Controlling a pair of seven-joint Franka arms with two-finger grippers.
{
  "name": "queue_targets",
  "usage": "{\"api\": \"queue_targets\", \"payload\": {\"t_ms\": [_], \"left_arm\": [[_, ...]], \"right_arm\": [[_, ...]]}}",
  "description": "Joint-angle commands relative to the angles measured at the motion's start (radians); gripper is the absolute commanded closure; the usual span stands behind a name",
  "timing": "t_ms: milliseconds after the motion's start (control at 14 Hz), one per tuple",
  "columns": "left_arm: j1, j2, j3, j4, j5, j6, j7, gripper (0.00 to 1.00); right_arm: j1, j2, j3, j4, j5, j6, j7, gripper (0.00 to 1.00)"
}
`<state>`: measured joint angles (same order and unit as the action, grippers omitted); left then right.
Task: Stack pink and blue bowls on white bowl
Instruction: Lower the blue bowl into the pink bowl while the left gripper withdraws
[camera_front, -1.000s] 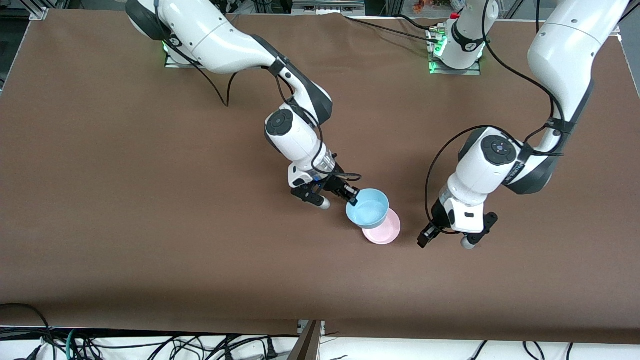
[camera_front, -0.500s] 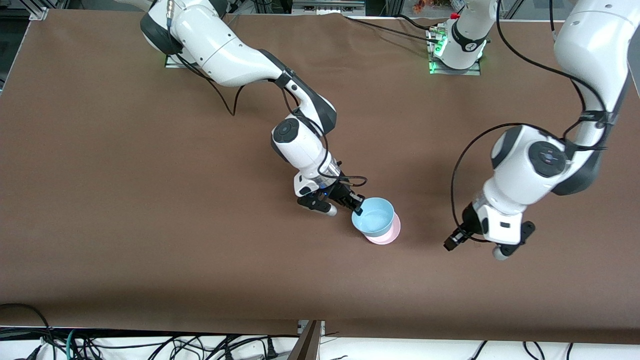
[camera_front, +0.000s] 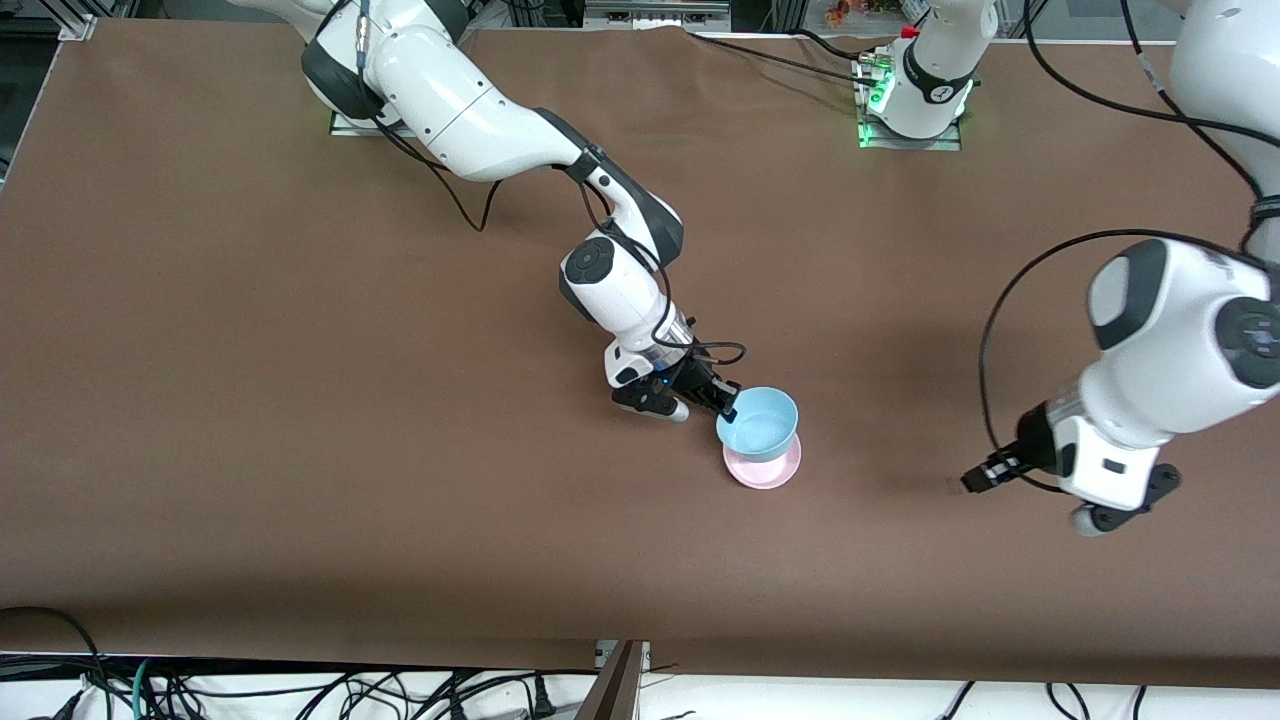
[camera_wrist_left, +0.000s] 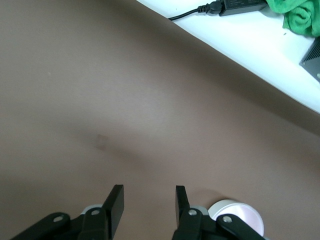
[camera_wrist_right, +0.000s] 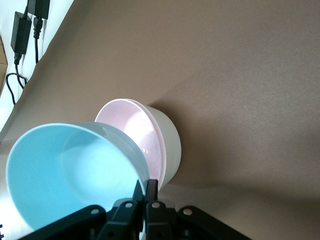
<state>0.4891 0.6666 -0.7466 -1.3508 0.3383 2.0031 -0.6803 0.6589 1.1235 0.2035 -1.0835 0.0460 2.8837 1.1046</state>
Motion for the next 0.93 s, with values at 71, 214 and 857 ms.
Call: {"api": "queue_targets", "payload": {"t_ms": [71,214,857], "left_arm": [[0.081,-0.065,-0.013,-0.002,-0.050,-0.108,0.229,0.48],[0.114,-0.088,-0.014,-0.002,-0.051,-0.151,0.309,0.47],[0.141,-0.124,-0.008,0.234,-0.065,-0.444,0.421,0.46]], "right_arm": [[0.008,0.029,-0.006,0.048,-0.011,0.006,-0.006,1.00],[0.007,0.029,-0.006,0.048,-0.011,0.006,-0.006,0.92],[0.022,0.029,-0.036,0.050,-0.009,0.008,0.003,0.00]]}}
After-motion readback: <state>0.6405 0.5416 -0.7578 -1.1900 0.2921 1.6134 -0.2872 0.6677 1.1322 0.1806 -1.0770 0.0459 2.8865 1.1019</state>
